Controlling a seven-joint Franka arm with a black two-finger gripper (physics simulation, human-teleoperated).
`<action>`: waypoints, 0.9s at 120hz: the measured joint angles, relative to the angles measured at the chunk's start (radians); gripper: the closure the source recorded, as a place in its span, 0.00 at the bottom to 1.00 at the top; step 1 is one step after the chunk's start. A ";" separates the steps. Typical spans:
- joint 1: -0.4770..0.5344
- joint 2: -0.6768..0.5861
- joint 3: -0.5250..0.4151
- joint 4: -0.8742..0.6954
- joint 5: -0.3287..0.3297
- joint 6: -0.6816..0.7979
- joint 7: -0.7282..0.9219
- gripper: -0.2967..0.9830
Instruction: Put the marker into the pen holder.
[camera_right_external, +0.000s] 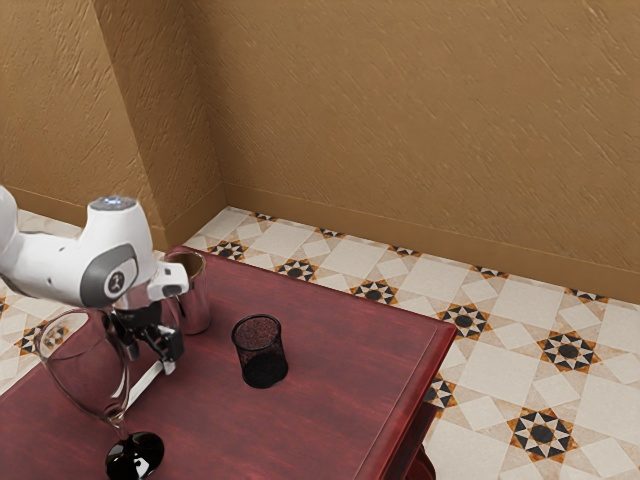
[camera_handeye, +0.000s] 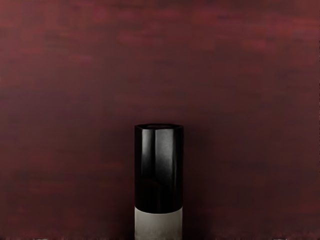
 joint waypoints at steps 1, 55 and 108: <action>0.000 0.000 0.000 -0.001 -0.001 0.000 0.001 0.32; 0.006 0.017 0.000 -0.002 -0.031 0.008 0.039 0.64; 0.003 0.029 0.000 0.000 -0.042 0.012 0.057 0.71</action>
